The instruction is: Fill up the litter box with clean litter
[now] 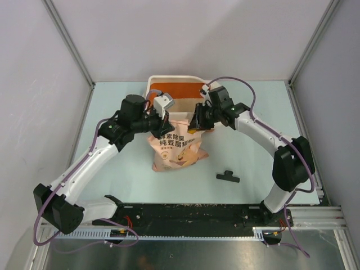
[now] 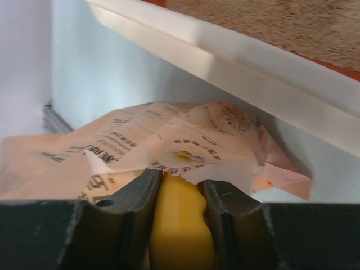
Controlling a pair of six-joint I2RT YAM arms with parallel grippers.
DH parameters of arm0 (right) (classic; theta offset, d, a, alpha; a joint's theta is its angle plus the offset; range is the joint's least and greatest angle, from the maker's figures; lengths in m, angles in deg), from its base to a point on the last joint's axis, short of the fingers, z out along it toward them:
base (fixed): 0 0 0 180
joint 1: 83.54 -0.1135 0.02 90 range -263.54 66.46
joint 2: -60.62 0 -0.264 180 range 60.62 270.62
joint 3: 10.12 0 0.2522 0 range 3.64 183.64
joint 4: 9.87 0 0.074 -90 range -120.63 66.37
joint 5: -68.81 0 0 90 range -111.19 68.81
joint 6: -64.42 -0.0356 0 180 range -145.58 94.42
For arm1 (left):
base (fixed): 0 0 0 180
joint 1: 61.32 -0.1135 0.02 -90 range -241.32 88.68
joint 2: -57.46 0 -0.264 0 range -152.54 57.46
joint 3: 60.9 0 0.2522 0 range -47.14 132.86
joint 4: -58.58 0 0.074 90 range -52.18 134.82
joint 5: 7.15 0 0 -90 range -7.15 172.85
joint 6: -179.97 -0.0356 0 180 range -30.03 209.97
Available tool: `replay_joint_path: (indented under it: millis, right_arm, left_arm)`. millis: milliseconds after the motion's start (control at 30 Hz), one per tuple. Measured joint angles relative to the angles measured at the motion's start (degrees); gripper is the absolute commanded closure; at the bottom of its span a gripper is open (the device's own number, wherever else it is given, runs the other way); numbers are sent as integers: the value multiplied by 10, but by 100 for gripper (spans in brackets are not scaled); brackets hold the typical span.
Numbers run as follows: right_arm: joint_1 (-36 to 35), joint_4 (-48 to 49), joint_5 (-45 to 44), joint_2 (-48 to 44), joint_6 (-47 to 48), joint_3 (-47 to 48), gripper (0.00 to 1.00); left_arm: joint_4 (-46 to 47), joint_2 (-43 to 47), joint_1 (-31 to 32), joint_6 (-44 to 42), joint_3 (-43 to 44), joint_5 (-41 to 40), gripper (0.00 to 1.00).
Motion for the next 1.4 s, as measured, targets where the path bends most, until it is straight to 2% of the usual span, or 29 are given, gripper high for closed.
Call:
replay_joint_path:
  millis: [267,633,867,1100,1300,1400]
  right_arm:
    - [89,100,237,45,-98,-9,100]
    - [215,161,434,61,-139,-26,100]
    - [247,155,456,52,-150,-51,100]
    - [250,244,448,65,-250,-57,100]
    - [238,292,427,67,-279,-56,100]
    - [235,285,421,68,-272,-50,100]
  left_arm:
    - [4,0,0,-82,-5,4,100]
    - [-64,-11,3,-226,43,-23,100]
    - [-83,-34,14,-243,72,-26,100]
    - [-92,-55,31,-249,94,-40,100]
    - [-92,-81,38,-254,115,-49,100]
    - [-96,-93,39,-256,129,-56,100]
